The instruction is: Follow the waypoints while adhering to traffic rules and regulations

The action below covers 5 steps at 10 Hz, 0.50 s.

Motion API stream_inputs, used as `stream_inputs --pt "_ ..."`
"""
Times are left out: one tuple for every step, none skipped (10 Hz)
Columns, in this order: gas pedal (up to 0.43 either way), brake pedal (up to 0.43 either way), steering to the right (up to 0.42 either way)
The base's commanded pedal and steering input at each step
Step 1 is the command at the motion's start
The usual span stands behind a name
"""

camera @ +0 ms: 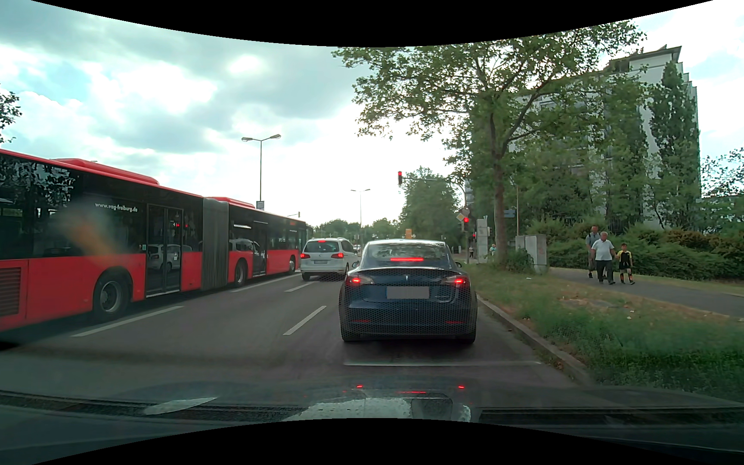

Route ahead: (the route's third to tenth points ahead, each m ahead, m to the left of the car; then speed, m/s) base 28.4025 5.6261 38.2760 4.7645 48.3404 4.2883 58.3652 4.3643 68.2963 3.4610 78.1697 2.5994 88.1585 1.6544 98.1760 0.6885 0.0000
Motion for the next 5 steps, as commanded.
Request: stream_inputs --pt "0.0 0.238 -0.002" --pt "0.0 0.238 -0.002" --pt "0.0 0.238 -0.002" --pt "0.0 0.238 -0.002" --pt "0.0 0.238 -0.002"
